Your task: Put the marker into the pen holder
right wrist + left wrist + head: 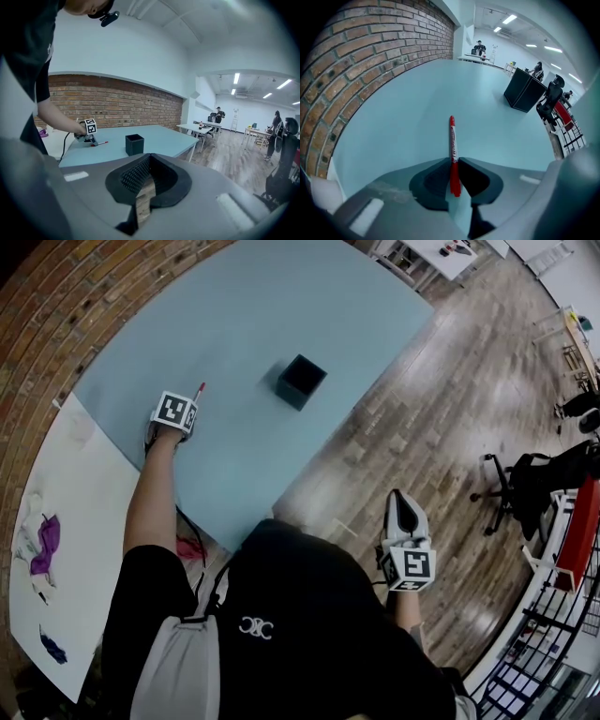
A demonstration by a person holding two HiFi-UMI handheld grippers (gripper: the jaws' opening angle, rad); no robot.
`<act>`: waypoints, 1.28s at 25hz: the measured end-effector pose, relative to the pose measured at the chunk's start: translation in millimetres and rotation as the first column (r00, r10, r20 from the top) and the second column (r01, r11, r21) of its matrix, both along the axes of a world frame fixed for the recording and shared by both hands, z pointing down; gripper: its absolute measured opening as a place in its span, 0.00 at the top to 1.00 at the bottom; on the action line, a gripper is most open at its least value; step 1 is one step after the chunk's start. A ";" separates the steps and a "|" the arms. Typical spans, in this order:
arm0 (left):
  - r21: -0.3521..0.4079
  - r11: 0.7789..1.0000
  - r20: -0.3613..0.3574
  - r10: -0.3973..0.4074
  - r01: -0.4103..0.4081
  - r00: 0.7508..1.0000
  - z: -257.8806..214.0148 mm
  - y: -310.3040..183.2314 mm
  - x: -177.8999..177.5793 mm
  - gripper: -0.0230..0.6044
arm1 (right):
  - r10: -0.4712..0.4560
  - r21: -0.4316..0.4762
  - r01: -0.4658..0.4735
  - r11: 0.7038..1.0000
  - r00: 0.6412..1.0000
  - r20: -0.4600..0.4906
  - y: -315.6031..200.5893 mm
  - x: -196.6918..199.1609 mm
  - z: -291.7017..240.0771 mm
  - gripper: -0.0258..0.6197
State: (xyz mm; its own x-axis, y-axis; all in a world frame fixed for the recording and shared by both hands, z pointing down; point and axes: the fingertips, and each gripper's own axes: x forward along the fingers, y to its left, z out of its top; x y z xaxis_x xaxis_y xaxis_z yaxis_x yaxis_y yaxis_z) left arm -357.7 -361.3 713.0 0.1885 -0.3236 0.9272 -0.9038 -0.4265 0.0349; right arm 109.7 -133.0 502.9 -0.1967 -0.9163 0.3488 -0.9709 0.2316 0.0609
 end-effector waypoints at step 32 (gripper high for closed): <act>0.092 0.255 0.883 0.427 -0.963 0.197 -232.3 -29.8 130.1 0.87 | -0.078 0.005 0.079 0.997 0.994 -0.072 -35.4 -58.4 -10.7 0.95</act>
